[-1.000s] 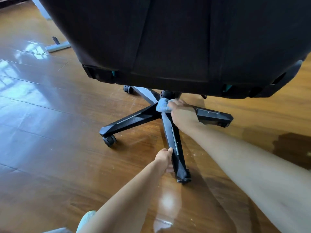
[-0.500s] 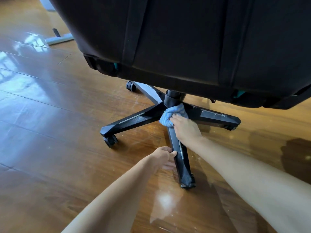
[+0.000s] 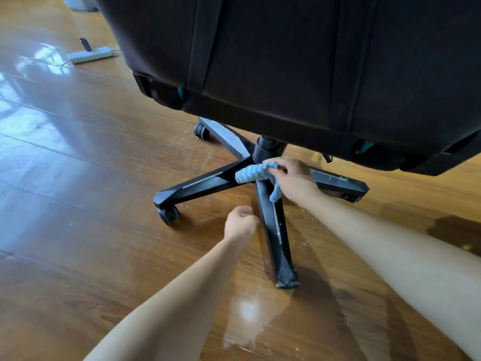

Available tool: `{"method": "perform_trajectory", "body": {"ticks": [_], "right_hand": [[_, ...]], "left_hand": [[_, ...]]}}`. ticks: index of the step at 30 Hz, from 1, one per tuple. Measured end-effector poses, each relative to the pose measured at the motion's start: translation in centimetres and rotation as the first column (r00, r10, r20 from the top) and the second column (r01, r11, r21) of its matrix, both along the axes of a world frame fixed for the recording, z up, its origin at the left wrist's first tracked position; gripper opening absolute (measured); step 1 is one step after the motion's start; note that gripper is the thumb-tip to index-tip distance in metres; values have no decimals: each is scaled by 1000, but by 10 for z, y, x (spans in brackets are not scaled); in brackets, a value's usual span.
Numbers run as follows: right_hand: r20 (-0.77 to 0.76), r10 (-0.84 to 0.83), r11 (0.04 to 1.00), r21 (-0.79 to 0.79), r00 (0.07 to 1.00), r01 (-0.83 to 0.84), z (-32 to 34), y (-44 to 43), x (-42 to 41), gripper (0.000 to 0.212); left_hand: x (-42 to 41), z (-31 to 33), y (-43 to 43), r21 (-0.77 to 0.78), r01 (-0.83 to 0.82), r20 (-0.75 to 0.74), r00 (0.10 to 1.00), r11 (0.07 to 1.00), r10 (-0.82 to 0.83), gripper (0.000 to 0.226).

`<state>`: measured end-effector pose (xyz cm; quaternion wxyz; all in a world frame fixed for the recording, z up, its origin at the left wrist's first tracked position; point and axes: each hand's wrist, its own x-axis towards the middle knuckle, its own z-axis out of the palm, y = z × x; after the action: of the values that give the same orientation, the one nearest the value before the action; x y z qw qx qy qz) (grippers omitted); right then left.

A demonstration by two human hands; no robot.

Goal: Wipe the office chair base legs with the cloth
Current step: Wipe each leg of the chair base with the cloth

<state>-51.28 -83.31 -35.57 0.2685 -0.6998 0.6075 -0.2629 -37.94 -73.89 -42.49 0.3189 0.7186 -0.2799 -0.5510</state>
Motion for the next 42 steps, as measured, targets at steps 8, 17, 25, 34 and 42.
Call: {"method": "perform_trajectory", "body": {"ticks": [8, 17, 25, 34, 42], "right_hand": [[495, -142, 835, 525, 857, -164, 25, 9, -42, 15], [673, -288, 629, 669, 681, -395, 18, 33, -54, 37], [602, -303, 663, 690, 739, -290, 1, 48, -62, 36], [436, -482, 876, 253, 760, 410, 5, -13, -29, 36], [-323, -9, 993, -117, 946, -31, -68, 39, -20, 9]], "left_hand": [[12, 41, -18, -125, -221, -404, 902, 967, 154, 75], [11, 41, -7, -186, 122, -650, 728, 975, -216, 64], [14, 22, -14, -103, 6, -456, 888, 995, -53, 41], [-9, -1, -10, -9, 37, -252, 967, 999, -38, 61], [-27, -11, -11, 10, 127, -174, 977, 992, -123, 74]]}}
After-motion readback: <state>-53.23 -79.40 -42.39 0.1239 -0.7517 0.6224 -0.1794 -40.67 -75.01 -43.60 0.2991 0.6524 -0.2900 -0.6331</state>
